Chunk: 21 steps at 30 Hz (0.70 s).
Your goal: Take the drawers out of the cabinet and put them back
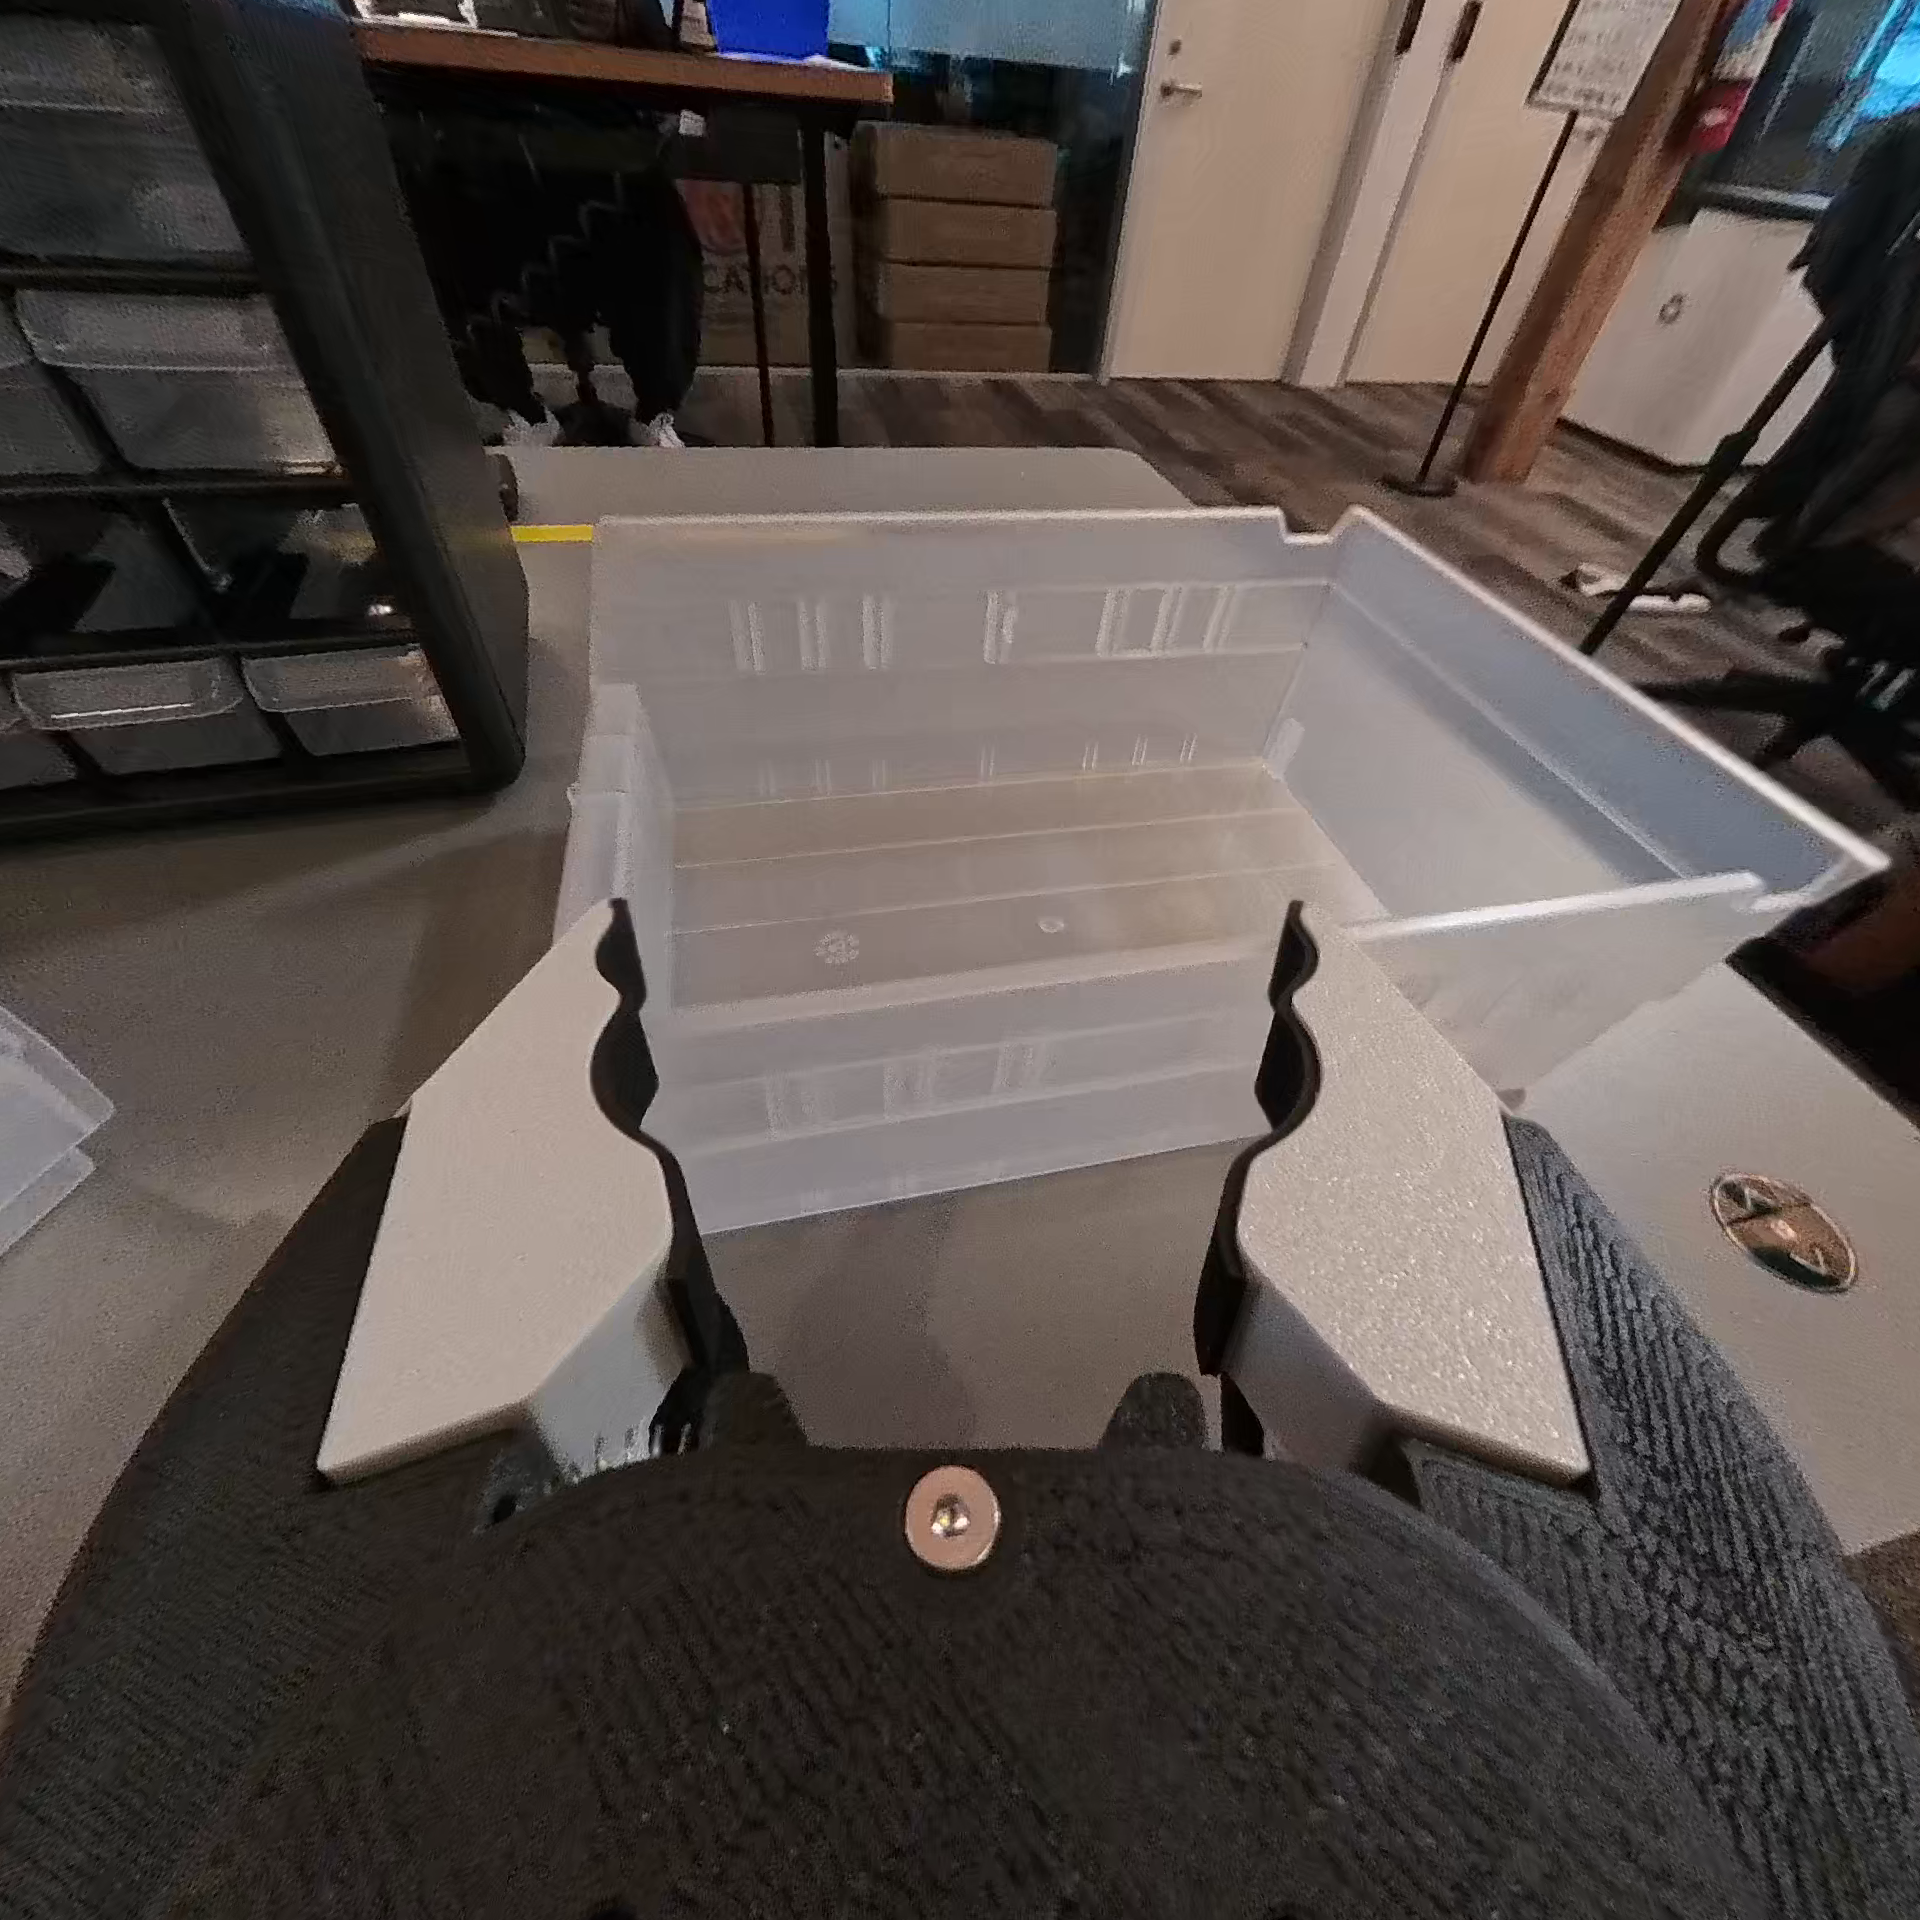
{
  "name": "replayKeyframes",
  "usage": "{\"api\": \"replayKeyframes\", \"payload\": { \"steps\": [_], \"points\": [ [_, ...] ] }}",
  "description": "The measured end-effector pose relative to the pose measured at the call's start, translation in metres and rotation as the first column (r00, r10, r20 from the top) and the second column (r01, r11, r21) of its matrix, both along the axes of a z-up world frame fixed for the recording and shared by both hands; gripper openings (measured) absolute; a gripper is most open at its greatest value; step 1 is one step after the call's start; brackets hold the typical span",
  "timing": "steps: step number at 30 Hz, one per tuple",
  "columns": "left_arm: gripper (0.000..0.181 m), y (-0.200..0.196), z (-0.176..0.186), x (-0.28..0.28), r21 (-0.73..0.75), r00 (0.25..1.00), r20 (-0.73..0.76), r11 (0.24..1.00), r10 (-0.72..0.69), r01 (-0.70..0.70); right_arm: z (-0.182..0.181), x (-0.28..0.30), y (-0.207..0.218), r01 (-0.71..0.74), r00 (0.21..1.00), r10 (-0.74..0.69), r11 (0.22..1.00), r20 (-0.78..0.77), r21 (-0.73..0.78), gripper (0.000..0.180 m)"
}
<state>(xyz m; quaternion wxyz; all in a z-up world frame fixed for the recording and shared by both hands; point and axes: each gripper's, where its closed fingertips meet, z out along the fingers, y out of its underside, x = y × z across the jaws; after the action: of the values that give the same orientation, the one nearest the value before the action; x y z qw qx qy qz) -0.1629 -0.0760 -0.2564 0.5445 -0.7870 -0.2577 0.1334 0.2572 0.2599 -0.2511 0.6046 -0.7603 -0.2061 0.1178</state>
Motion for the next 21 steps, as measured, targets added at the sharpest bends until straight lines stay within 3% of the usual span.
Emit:
{"api": "replayKeyframes", "payload": {
  "steps": [3, 8, 11, 16, 21],
  "points": [
    [0.072, -0.005, -0.003, -0.023, -0.090, 0.999, -0.042, 0.995, 0.029, -0.033, 0.001, 0.012, 0.003, 0.011, 1.000, -0.011, 1.000, 0.004, -0.015, 0.115],
    [0.044, 0.018, -0.008, -0.021, -0.220, 0.981, -0.044, 0.960, -0.190, 0.176, 0.001, 0.026, 0.008, -0.001, 1.000, 0.002, 0.999, 0.013, -0.052, 0.101],
    [0.009, 0.029, -0.010, -0.015, -0.353, 0.932, -0.051, 0.879, -0.359, 0.320, 0.000, 0.035, 0.011, 0.001, 1.000, 0.001, 0.994, 0.018, -0.111, 0.100],
    [0.008, 0.032, -0.011, -0.037, -0.543, 0.831, -0.073, 0.721, -0.551, 0.430, 0.014, 0.048, 0.008, -0.038, 0.999, 0.034, 0.987, -0.026, -0.158, 0.104],
    [0.010, 0.026, -0.012, -0.081, -0.688, 0.641, -0.029, 0.480, -0.767, 0.544, 0.020, 0.044, 0.000, -0.164, 0.986, 0.163, 0.970, -0.023, -0.178, 0.089]
  ]
}}
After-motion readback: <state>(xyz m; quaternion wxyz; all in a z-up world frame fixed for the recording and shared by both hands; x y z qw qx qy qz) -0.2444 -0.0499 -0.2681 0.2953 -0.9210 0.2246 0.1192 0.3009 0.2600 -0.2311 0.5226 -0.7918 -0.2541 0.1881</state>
